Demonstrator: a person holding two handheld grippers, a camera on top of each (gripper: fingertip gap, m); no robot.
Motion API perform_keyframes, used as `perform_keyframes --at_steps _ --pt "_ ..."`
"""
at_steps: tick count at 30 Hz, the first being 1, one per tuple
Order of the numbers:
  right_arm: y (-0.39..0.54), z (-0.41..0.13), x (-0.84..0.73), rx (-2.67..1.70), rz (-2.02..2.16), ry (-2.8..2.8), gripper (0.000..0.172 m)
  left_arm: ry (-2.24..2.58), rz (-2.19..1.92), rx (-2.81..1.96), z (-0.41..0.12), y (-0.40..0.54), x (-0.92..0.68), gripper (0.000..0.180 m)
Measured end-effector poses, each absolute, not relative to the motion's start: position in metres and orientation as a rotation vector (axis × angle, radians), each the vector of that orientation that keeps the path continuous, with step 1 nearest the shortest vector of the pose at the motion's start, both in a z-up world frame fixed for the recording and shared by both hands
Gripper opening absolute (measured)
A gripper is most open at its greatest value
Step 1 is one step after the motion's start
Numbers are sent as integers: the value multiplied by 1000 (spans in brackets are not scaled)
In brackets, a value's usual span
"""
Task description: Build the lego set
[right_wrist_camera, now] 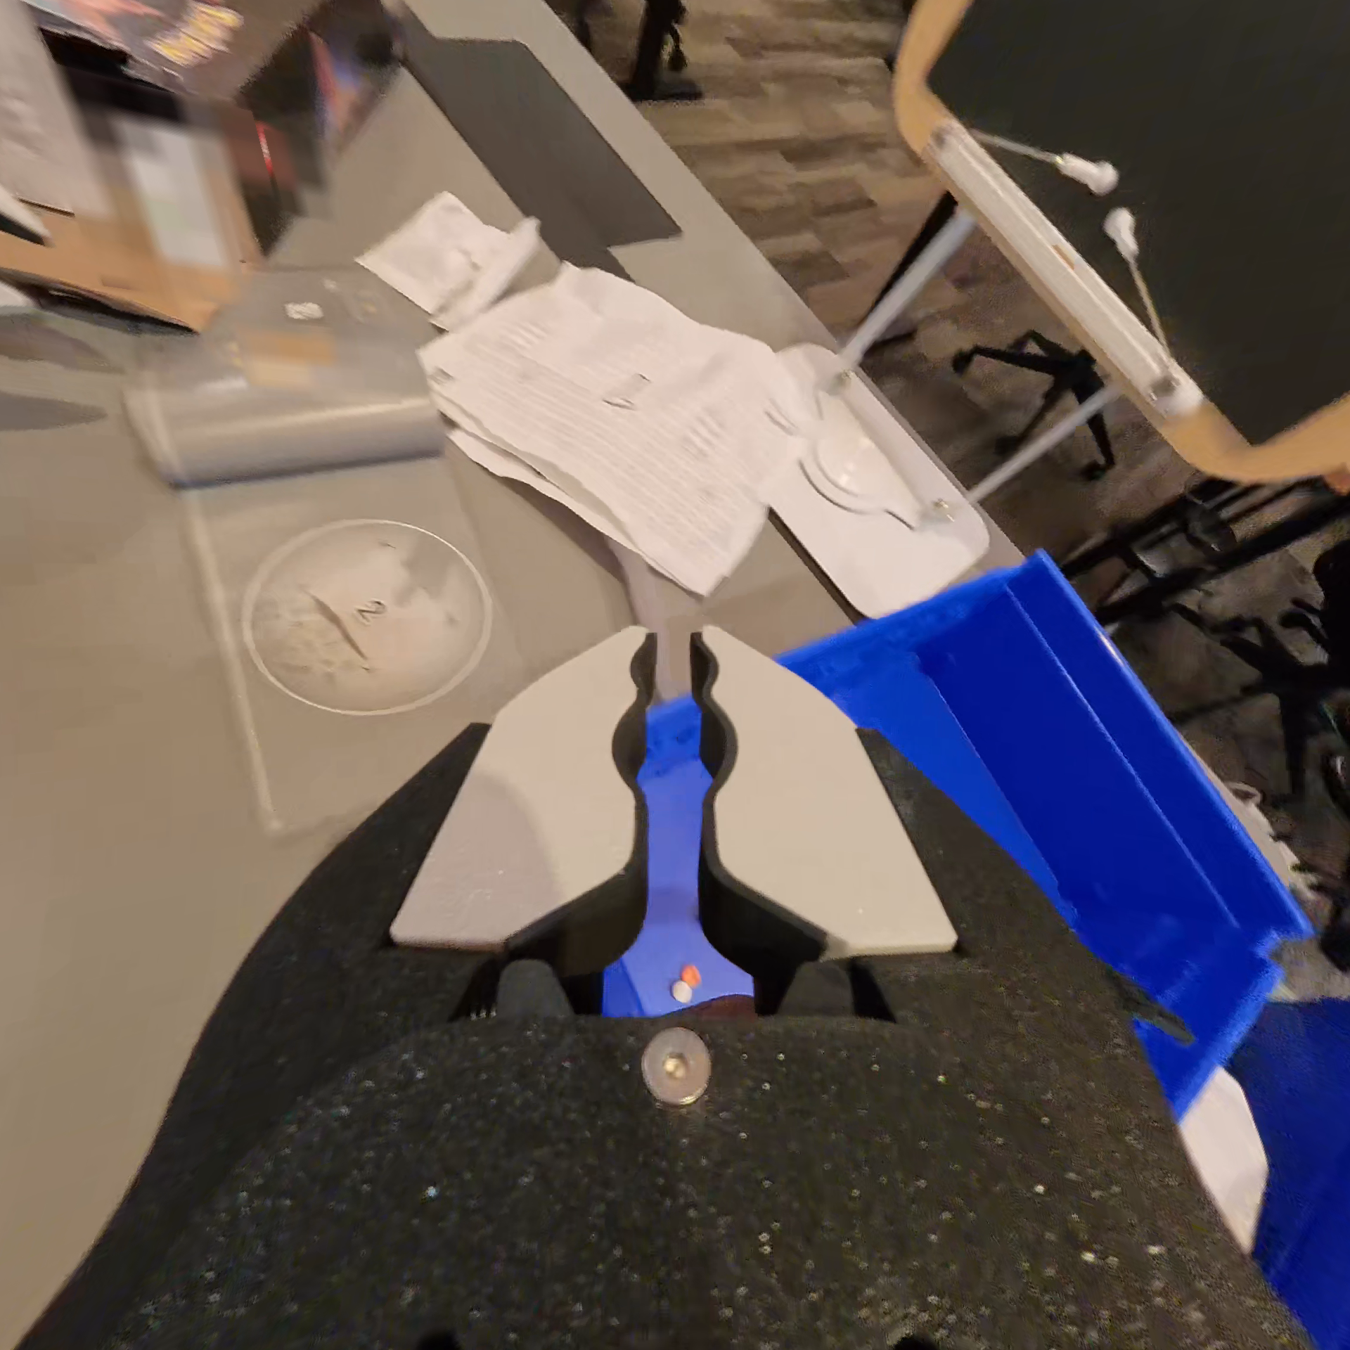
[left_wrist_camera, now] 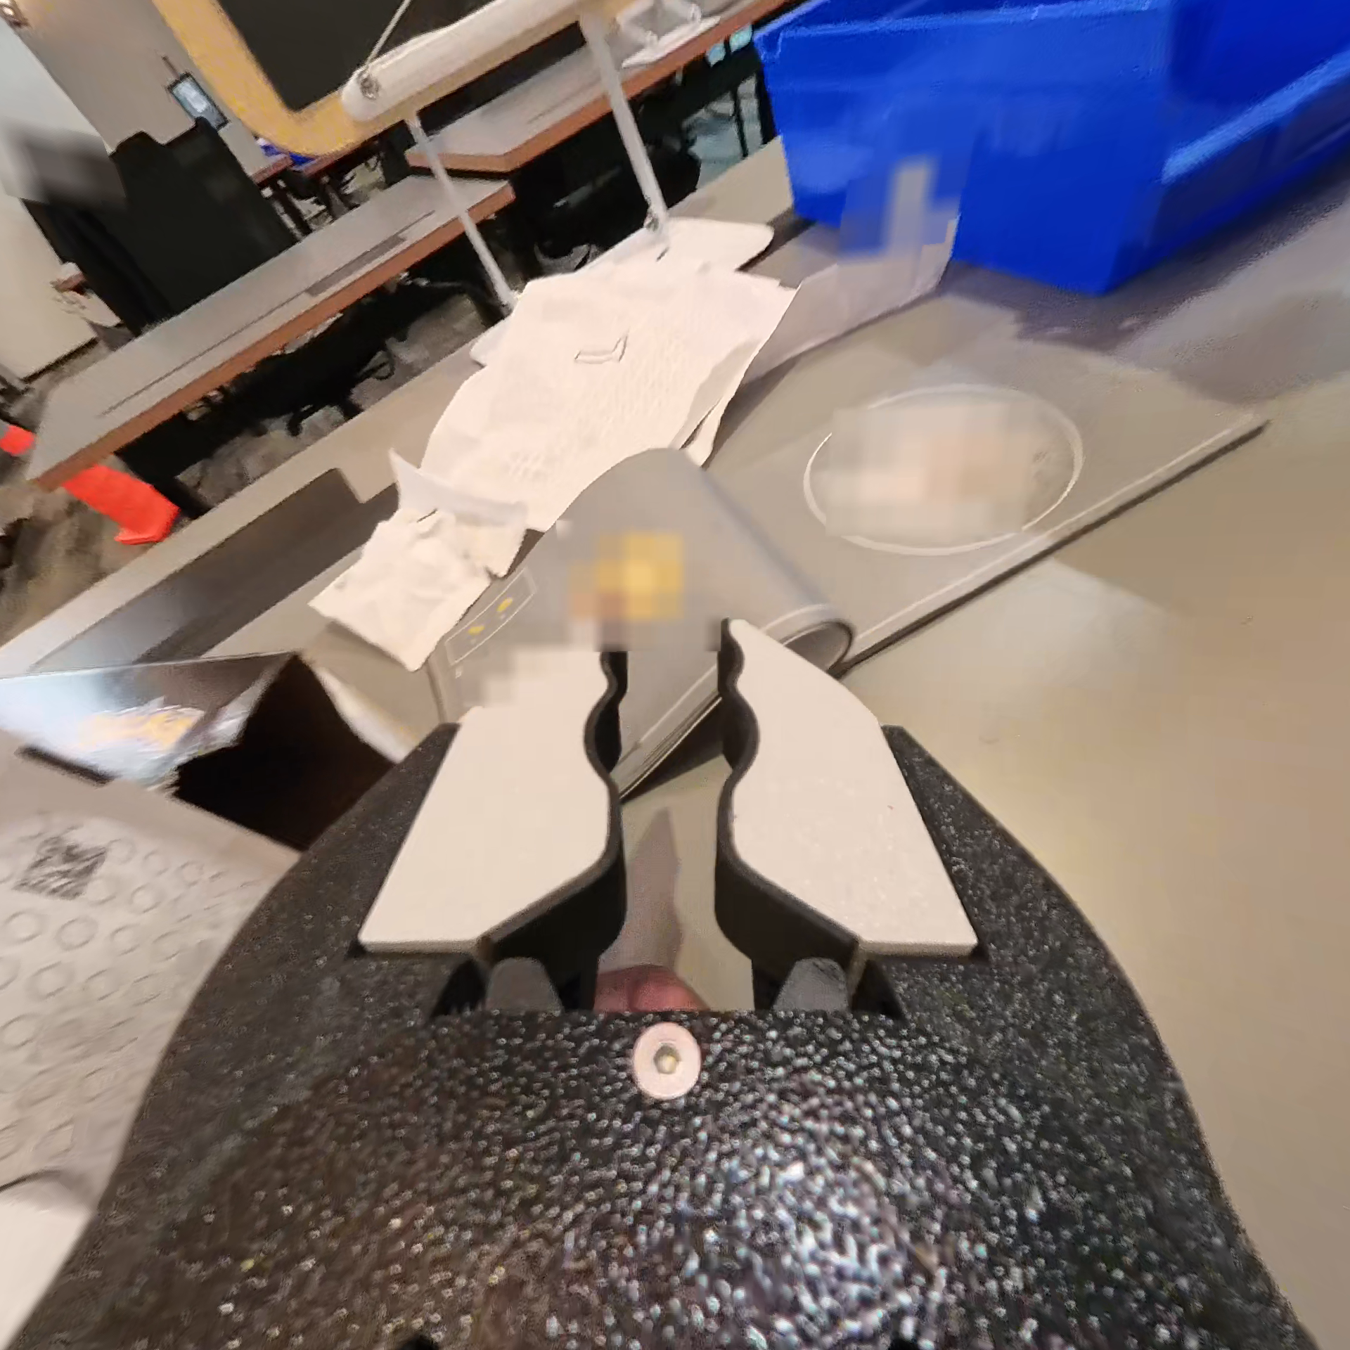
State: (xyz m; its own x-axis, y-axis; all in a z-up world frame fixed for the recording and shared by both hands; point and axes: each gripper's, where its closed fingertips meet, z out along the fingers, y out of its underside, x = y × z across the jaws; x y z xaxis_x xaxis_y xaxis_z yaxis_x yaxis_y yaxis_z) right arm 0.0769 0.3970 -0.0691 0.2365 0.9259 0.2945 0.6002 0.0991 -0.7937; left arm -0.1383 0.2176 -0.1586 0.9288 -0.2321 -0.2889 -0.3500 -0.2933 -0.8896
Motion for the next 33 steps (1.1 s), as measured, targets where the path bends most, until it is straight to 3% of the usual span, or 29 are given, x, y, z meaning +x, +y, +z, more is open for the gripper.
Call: perform_keyframes --at_steps 13,33 --pt "479 -81 140 -1697 300 -1409 0 393 -65 -1751 -138 251 -89 23" --pt "490 -128 152 -1892 224 -1545 1 577 -9 -1724 -160 251 -64 17"
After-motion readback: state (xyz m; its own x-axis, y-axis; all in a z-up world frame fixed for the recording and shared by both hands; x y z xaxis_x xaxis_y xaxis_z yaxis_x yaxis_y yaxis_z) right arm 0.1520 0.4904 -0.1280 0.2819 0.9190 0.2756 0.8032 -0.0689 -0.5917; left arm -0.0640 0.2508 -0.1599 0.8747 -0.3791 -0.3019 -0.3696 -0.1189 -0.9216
